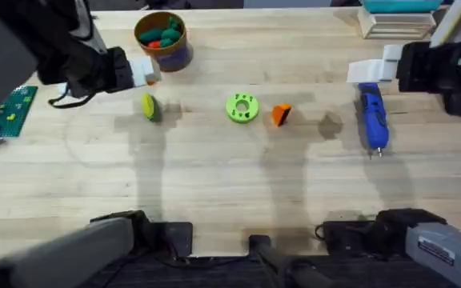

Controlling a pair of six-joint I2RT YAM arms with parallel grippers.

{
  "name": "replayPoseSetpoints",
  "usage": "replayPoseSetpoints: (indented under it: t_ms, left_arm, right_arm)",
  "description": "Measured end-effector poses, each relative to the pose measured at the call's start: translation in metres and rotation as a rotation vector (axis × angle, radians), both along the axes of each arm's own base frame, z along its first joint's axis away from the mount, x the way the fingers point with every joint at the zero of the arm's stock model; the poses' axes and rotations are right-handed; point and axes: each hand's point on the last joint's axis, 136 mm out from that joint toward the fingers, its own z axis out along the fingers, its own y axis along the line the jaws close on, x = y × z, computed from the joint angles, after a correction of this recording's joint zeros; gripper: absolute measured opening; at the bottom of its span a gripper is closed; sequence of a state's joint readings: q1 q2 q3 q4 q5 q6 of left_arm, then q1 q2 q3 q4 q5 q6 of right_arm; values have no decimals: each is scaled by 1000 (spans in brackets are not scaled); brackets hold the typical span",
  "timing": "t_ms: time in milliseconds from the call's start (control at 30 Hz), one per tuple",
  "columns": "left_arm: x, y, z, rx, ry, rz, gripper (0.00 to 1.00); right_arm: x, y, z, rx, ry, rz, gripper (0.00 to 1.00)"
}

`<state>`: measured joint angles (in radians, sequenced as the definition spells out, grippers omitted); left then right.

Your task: Pick up the gripper from the table and insert it into the empty holder that is missing its gripper. Then pick up a screw, insert it into the mounting hole, and use the screwdriver to tighten it. Finally, clean up the table by picking up the vegetable and placing it into the bucket.

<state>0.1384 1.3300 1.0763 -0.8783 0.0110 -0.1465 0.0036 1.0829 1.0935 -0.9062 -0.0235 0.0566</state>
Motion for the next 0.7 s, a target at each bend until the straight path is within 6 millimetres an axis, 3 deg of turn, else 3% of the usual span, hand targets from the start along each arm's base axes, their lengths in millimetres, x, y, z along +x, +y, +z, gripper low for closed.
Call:
replayPoseSetpoints:
  t_ms: [267, 300, 500, 533, 700]
  left_arm:
    - [14, -4, -72, -129, 177, 16, 985]
    - [16, -5, -92, -147, 224, 20, 985]
    - [17, -7, -111, -169, 265, 32, 957]
    - [18, -8, -111, -173, 263, 35, 853]
    - [18, -8, -111, -177, 262, 35, 69]
  right_arm:
    - [2, 0, -6, 0, 24, 0, 994]
    - [2, 0, -6, 0, 24, 0, 993]
    - [2, 0, -6, 0, 24, 0, 993]
    - [2, 0, -6, 0, 24, 0, 993]
    - [2, 0, -6, 0, 23, 0, 994]
